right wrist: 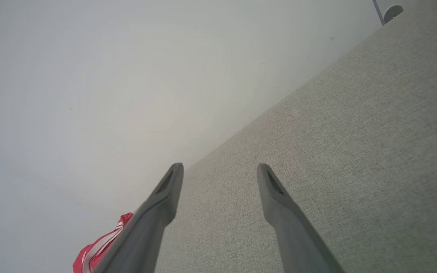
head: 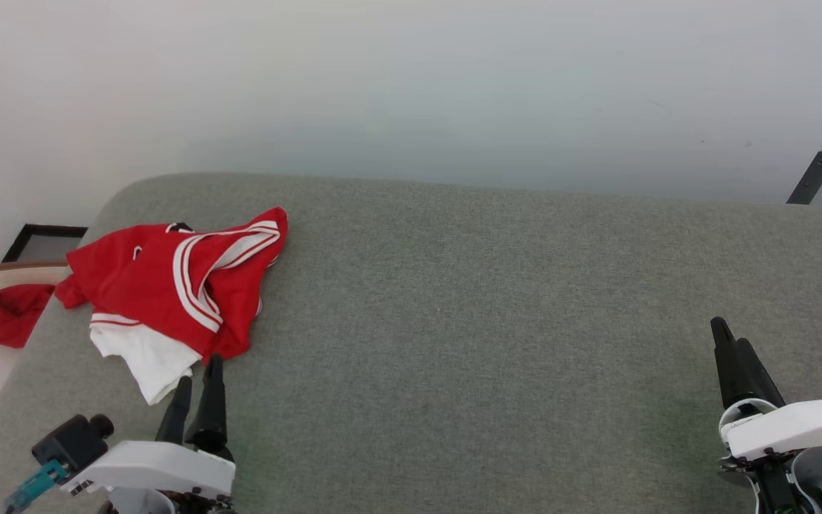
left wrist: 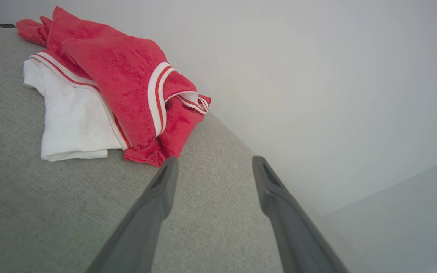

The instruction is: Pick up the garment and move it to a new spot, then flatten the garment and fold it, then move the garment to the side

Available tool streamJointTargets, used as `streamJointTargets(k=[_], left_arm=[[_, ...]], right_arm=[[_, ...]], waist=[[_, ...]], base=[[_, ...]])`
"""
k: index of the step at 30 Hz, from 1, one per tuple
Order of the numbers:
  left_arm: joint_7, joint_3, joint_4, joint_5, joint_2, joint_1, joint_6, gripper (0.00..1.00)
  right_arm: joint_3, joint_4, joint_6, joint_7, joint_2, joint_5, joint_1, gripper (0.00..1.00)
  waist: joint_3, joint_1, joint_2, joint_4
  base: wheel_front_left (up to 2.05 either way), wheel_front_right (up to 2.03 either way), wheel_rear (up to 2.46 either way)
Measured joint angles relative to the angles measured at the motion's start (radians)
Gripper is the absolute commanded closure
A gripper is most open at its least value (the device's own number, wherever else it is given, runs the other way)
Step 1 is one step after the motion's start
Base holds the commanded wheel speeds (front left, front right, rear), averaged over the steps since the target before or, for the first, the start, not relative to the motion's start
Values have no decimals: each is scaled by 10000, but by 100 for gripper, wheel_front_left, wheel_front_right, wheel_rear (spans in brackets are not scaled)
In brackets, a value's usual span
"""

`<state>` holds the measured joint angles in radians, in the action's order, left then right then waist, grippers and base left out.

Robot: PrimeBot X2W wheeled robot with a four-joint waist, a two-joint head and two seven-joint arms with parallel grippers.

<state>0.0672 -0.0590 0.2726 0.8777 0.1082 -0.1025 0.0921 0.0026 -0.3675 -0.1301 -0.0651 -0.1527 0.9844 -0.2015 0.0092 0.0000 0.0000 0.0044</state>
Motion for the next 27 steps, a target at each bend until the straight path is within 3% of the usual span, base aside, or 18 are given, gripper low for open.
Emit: streamJointTargets(k=[12, 27], left_arm=[[385, 92, 50, -1676, 113, -25, 0, 0], [790, 130, 75, -3379, 192, -128, 59, 0]], right_arm=[[226, -401, 0, -291, -138, -1939, -218, 0], [274, -692, -2, -700, -290, -3555, -396, 0]], waist=[[3, 0, 0, -14], [-17, 1, 1, -59]], base=[[0, 0, 0], [0, 0, 0]])
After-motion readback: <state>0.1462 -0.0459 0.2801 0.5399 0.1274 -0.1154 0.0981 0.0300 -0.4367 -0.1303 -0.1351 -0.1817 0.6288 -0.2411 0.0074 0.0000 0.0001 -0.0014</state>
